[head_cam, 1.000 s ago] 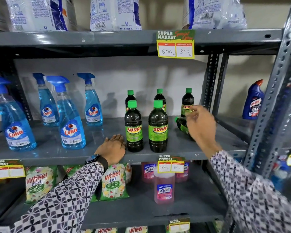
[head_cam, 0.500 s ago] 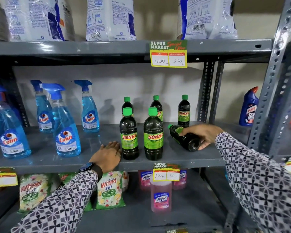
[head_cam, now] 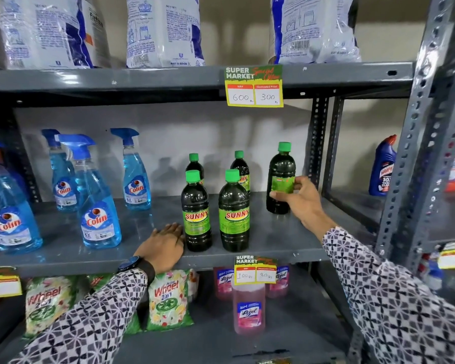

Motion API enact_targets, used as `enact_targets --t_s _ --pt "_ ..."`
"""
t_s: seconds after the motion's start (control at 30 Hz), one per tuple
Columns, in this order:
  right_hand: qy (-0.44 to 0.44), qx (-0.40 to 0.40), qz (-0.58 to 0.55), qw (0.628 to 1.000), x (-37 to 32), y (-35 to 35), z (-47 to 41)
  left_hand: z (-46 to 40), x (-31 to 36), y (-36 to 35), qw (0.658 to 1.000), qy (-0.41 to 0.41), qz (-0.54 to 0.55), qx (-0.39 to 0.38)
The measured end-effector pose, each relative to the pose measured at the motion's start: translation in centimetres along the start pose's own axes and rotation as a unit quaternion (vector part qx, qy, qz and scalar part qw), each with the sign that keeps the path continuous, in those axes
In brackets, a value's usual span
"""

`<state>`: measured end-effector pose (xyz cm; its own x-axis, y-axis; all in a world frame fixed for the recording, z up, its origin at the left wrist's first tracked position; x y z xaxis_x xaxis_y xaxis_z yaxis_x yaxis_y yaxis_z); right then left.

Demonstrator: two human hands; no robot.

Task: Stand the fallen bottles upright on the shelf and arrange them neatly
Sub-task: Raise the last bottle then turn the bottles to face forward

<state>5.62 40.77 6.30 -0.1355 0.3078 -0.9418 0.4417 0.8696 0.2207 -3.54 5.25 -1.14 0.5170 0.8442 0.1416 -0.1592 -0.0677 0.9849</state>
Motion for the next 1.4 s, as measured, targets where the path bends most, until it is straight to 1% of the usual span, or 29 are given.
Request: enact_targets --t_s 0.13,0.3,0.47,0.6,0.7,0.77,0.93,0.97,1.07,1.13,1.27,1.4 --pt "0.001 0.009 0.057 0.998 2.0 -1.0 1.3 -0.1 -0.1 -0.1 1.0 -0.001 -0.016 -0.004" --pt "0.006 0.036 0.058 0.998 3.6 -1.2 1.7 -0.3 -0.3 -0.1 1.0 -0.003 -0.024 -0.006" --pt "0.02 -0.019 0.024 0.999 4.1 -1.5 1.3 -0.1 0.0 -0.3 1.0 -0.007 -0.018 -0.013" --pt "0.033 -0.044 0.064 0.996 4.0 -1.7 1.2 -0.2 -0.2 -0.1 0.999 -0.006 -0.046 -0.008" --pt "0.041 -0.019 0.096 0.994 3.7 -1.9 1.3 -0.2 -0.2 -0.1 0.999 -0.004 -0.042 -0.01" --pt "0.05 -0.007 0.128 0.99 5.0 -1.5 0.0 0.0 0.0 0.0 0.999 -0.006 -0.036 -0.004" --pt "0.044 -0.035 0.118 0.991 3.4 -1.8 1.7 -0.2 -0.1 -0.1 0.998 -0.005 -0.054 -0.006" --pt "0.048 -0.031 0.12 0.991 3.4 -1.8 1.8 -0.1 -0.1 0.0 0.999 -0.004 -0.052 -0.006" --pt "0.063 0.001 0.162 0.985 3.6 -1.9 1.5 0.3 0.3 0.3 1.0 -0.005 -0.015 -0.001" --pt "0.069 0.004 0.182 0.981 3.8 -1.9 1.0 0.4 0.4 0.4 1.0 -0.005 0.0 0.001" --pt "0.064 -0.015 0.156 0.986 3.4 -2.0 1.4 0.4 0.4 0.4 1.0 -0.003 0.003 0.001" --pt "0.024 -0.032 0.126 0.991 3.7 -1.7 1.5 0.1 0.2 0.3 1.0 -0.002 0.002 0.002"
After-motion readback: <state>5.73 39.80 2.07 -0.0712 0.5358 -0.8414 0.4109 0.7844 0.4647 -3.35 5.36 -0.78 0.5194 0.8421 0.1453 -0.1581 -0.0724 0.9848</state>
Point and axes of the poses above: each hand's wrist, its own z-axis away from the middle knuckle, its own y-axis out of the back of the hand, x = y × z, the point moved 3 cm from there along -z, towards the middle knuckle, and after that the axes turned 15 degrees about -x, right-handed, at the moved point
